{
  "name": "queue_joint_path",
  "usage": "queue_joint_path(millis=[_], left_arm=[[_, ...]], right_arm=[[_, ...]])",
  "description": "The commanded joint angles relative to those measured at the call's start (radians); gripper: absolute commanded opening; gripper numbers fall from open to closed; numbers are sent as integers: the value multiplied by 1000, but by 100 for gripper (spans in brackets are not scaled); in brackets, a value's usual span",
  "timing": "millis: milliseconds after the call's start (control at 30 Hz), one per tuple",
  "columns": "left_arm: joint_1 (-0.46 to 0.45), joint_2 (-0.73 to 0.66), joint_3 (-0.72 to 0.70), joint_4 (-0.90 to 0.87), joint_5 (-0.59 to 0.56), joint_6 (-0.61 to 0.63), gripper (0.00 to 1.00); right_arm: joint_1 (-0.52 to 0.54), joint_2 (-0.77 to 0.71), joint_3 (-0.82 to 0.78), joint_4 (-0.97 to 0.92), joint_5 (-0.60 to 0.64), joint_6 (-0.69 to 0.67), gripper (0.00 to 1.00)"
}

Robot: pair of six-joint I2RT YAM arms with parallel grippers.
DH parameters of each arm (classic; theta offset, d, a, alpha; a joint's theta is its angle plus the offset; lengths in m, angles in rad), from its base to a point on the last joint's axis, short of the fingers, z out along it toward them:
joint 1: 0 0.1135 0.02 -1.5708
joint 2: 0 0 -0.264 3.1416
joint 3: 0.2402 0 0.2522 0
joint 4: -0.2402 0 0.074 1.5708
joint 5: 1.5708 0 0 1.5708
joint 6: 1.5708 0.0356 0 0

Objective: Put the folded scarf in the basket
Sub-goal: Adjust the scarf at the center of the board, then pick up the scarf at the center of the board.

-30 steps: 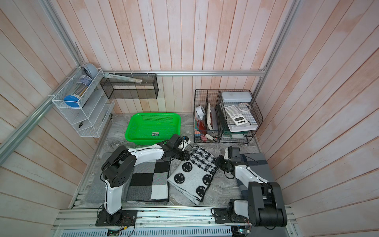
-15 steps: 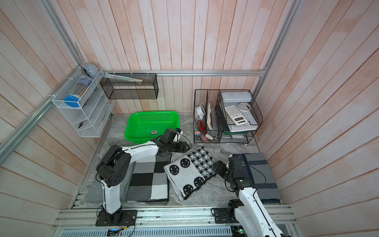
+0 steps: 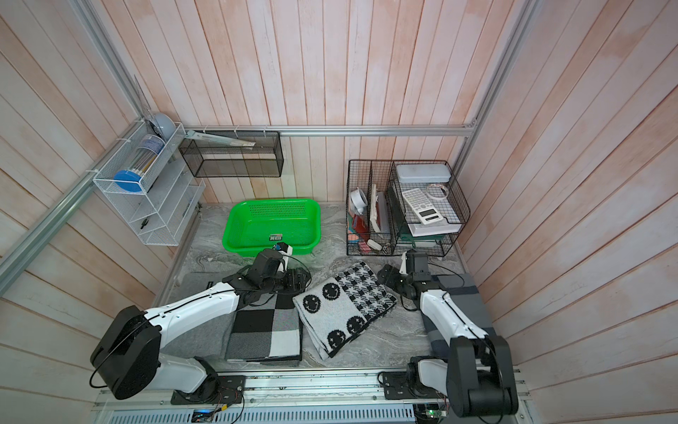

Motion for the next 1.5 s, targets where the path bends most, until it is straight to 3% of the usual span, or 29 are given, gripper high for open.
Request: queue_joint_path(millis=[0,200,300,467,533,767,967,1267,1467], left_arm=[[-28,-45,-42,-7,-66,-55,79],[-68,-79,-94,27,-118,-137,79],[-86,-89,-104,31,-145,-163,79],[-105,-102,-125,41,-189,-223,79],[-108,-104,-140,61,-185,-245,79],[-128,-80,-170,169,-147,-283,79],[-166,31,-131,235,-69,-274,78],[-251,95,-99,189,-85,-302,77],[-280,138,-73,157,-85,-337,77]], right_arm=[[-4,124,73,-8,-97,-103,84],[22,297,138,-18,-159,-147,81],[43,307,117,1,-181,-139,72],[43,251,34,19,-173,-104,12],[23,223,-7,18,-156,-84,0],[-178,67,-140,14,-120,32,0],[-204,77,-105,-57,-129,-34,0],[-211,1,-89,-99,-165,-113,51],[-211,-7,-65,-126,-203,-153,59]])
